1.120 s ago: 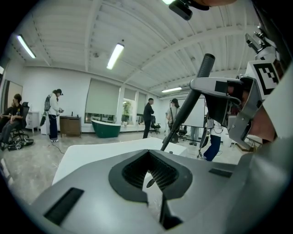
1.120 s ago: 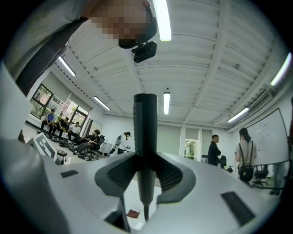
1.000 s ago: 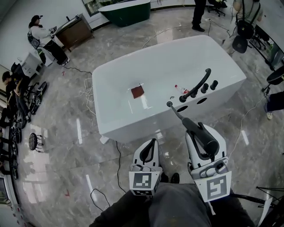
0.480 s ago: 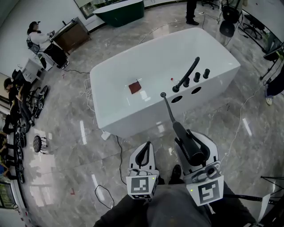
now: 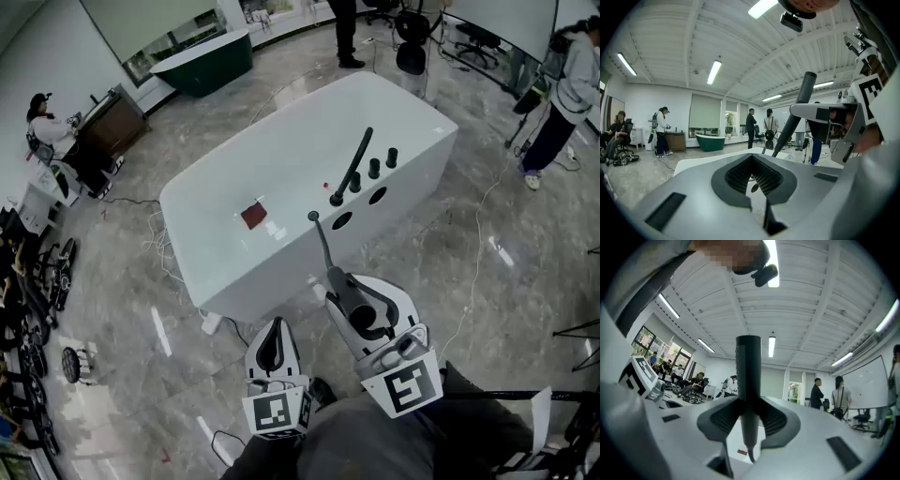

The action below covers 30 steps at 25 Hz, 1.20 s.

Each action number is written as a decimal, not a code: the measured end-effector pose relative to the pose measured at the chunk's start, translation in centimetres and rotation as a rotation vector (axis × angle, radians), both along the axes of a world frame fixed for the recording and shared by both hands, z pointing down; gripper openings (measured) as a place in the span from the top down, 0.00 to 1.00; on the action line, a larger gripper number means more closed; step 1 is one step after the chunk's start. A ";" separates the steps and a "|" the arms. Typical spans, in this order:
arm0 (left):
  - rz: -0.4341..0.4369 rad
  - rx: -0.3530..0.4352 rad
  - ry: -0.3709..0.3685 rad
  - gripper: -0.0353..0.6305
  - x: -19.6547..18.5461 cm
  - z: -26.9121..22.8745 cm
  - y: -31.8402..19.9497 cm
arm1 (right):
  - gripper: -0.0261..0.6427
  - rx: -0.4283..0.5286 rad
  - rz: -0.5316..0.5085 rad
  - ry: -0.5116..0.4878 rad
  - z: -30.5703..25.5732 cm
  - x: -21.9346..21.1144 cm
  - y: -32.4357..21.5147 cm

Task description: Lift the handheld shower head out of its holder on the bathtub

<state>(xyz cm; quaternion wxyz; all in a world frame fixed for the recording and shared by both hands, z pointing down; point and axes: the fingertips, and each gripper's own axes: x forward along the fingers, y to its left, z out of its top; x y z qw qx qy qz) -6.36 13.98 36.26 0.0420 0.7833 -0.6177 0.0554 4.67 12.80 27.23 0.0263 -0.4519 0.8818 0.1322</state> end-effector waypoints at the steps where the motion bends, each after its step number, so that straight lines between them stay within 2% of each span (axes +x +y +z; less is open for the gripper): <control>1: 0.003 0.008 0.004 0.94 -0.2 0.2 -0.2 | 0.75 -0.048 0.016 -0.001 1.3 0.0 -0.4; 3: -0.001 0.017 0.013 0.94 0.4 -0.5 -0.1 | 0.75 -0.125 0.029 0.021 2.7 0.6 -0.6; 7: -0.009 0.019 0.007 0.94 0.8 -2.7 1.8 | 0.75 -0.039 -0.009 0.047 -2.1 -0.1 1.0; 9: -0.004 0.018 0.009 0.94 0.7 -3.0 2.2 | 0.75 -0.043 0.026 0.066 -3.0 -0.5 1.7; 13: 0.017 0.018 0.015 0.94 0.4 -3.0 2.0 | 0.75 -0.041 0.083 0.072 -3.5 -1.0 1.4; 30: 0.106 0.021 0.032 0.94 -0.2 -3.2 1.2 | 0.75 -0.009 0.112 0.069 -4.2 -2.1 0.8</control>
